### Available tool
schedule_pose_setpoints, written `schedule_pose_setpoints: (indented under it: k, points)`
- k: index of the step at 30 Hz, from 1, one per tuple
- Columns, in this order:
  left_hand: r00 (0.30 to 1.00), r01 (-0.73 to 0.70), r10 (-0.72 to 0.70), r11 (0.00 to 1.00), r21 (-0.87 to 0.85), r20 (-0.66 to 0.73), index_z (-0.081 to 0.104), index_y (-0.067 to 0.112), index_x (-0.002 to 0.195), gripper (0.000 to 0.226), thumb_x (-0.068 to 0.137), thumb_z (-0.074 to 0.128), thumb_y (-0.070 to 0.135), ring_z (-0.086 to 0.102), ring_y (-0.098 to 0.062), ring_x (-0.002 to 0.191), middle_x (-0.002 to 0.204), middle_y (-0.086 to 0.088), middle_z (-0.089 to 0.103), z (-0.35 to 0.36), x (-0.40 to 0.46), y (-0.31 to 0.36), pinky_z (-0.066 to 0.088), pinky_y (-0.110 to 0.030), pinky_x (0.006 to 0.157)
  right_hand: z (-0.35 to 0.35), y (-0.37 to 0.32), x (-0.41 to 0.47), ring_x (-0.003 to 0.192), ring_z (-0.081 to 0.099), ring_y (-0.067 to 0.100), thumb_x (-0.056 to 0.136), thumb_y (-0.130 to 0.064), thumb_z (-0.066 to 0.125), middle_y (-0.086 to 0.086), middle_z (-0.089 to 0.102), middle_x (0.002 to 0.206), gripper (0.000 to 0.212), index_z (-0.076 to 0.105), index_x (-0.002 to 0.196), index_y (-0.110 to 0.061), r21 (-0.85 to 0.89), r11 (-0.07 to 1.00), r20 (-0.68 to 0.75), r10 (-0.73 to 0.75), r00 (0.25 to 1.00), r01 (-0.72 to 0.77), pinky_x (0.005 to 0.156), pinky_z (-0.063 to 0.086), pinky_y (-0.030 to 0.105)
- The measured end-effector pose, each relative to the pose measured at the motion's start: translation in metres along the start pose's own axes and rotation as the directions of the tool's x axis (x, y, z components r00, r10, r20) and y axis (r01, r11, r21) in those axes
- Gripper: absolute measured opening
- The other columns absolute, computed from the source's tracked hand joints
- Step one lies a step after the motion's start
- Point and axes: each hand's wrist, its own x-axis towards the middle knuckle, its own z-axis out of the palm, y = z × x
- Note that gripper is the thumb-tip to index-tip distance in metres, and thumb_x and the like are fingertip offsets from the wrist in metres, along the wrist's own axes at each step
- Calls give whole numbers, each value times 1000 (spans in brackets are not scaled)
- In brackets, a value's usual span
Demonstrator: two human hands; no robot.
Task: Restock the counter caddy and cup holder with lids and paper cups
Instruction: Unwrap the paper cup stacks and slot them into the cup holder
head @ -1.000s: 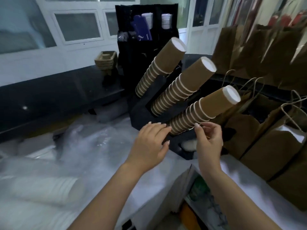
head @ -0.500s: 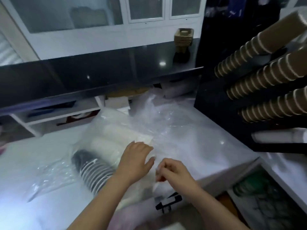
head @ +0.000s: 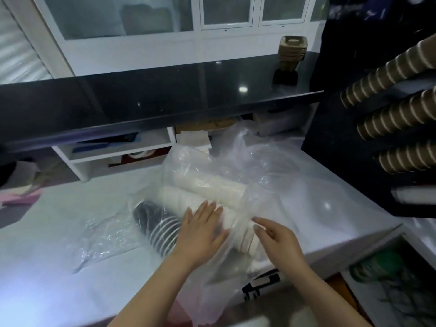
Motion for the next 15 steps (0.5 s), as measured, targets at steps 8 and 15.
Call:
schedule_pose_setpoints:
  k: [8, 15]
  points:
    - [999, 39, -43, 995, -90, -34, 21, 27, 152, 79, 87, 5, 69, 1, -11, 149, 161, 7, 15, -1, 11, -10, 0, -47, 120, 4, -6, 28, 86, 57, 10, 92, -16, 60, 1, 62, 106, 37, 60, 129, -17, -215, 976, -117, -53, 992, 27, 74, 39, 11]
    - [995, 12, -22, 995, -102, -99, 36, 28, 147, 84, 81, 2, 67, 13, -12, 148, 157, 7, 28, -4, 24, -23, -1, -47, 120, 23, -1, 25, 91, 52, 6, 101, -22, 41, -6, 57, 100, 30, 57, 126, -17, -20, 984, 102, 179, 978, -178, 76, 40, 12]
